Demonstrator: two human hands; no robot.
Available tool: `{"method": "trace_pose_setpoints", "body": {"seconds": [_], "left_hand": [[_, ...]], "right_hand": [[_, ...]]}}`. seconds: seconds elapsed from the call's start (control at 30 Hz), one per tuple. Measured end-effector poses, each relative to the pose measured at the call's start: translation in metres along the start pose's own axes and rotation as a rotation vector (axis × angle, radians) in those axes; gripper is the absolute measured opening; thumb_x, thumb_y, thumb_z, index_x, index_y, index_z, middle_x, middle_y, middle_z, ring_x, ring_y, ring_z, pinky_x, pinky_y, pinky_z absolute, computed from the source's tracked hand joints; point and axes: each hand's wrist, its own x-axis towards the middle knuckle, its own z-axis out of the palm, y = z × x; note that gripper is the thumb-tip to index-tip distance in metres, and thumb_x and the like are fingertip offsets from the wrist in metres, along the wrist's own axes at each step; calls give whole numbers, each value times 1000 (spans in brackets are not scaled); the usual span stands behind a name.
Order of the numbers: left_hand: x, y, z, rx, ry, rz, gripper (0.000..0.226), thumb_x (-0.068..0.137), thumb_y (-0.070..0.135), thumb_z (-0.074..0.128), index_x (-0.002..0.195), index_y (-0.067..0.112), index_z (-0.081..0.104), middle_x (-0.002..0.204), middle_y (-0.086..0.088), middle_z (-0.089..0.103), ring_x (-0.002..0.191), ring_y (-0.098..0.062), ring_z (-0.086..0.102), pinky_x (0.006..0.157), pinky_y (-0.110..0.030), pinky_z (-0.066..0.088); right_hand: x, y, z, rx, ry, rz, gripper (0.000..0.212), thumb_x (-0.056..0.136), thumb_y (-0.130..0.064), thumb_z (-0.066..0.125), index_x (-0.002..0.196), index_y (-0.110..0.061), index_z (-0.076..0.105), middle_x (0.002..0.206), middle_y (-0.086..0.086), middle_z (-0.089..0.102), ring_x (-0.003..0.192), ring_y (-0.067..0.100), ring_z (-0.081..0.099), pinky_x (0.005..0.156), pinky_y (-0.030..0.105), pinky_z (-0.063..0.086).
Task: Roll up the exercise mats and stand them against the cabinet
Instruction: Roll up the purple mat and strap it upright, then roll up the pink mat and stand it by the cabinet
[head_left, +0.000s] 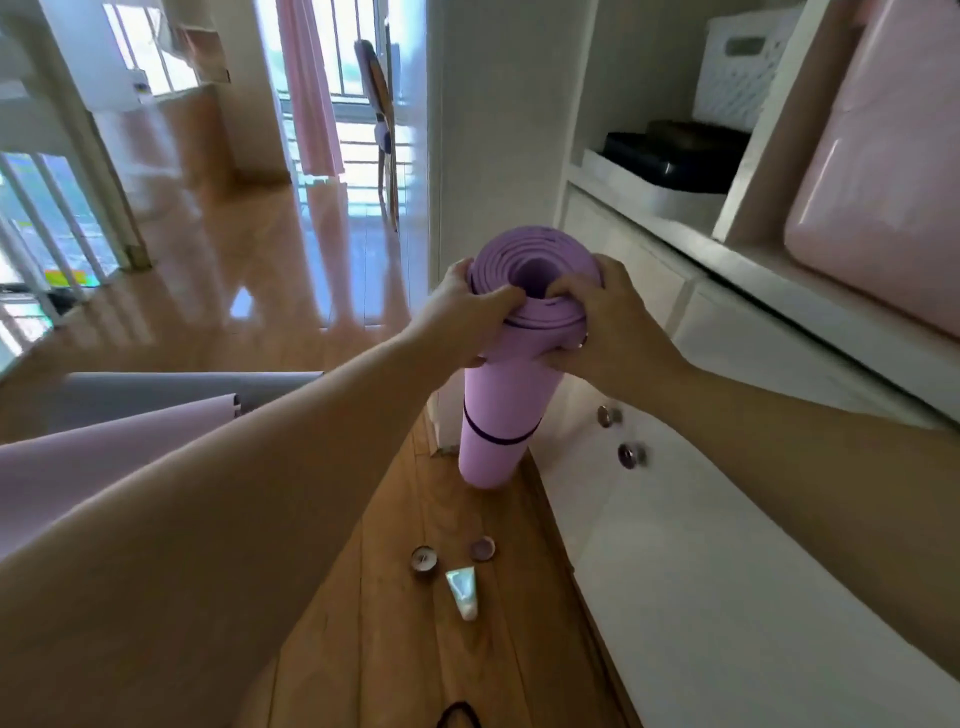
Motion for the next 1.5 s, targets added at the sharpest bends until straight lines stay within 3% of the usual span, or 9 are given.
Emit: {"method": "trace_pose_setpoints", "body": {"seconds": [0.13,0.27,0.47,0.6,0.8,1.1,1.23,1.37,1.5], "left_hand": [[53,-20,10,7,16,-45,56,91,30,59,142,28,34,122,0,49,110,-20,50,83,-46,55],[103,-37,12,-71,83,-31,59,89,44,60,140,30,35,131,-2,46,114,-22,49,79,-51,57],[163,-40,15,-141,250,39,65,81,55,65,127,14,46,124,-10,48,102,-25,54,68,-50,59],[177,-54,21,-64,152,40,46,87,57,53,103,15,58,93,-4,60,95,-27,62,77,-52,57],[181,-68,37,-200,-39,-48,41,97,35,52,135,24,42,86,5,55,86,-17,58,87,-49,50],[200,-81,36,-224,-104,-12,56,98,14,50,148,27,27,147,-2,39,129,-24,42,95,-52,41],[202,-79,40,-155,-172,-34,56,98,11,49,148,26,29,152,3,33,134,-21,38,92,-46,40],[200,-79,37,-131,-180,-92,51,99,17,49,147,24,33,135,0,48,133,-22,42,94,-45,40],[193,-82,30,-92,-201,-115,46,100,21,47,145,24,35,136,-2,49,131,-25,44,92,-43,42]], "right_hand": [[35,29,22,2,-72,56,56,72,-14,78,121,-19,53,139,8,27,114,21,45,93,20,35],[73,53,43,-179,27,-25,62,77,-33,75,132,-23,49,154,13,12,138,32,25,107,35,32],[123,76,72,-562,171,-313,78,68,-32,80,136,-7,48,128,12,56,119,34,49,103,54,38],[155,87,71,-507,86,-158,82,80,-23,70,148,-13,26,148,8,34,137,30,25,108,53,32],[183,99,59,-616,13,-108,78,81,-22,71,144,-16,25,144,12,33,133,30,24,107,37,35],[190,106,85,-628,186,-179,61,94,-12,54,146,-16,24,147,14,30,134,31,27,107,38,35],[188,113,82,-664,169,-132,47,97,-8,40,142,-13,29,151,17,18,139,34,19,105,44,37],[190,115,82,-760,30,-39,64,94,-10,49,150,-18,19,159,13,-1,146,34,1,115,51,22],[188,110,78,-753,-50,-20,71,92,-7,53,152,-18,15,159,12,-15,146,35,-5,115,47,25]]}}
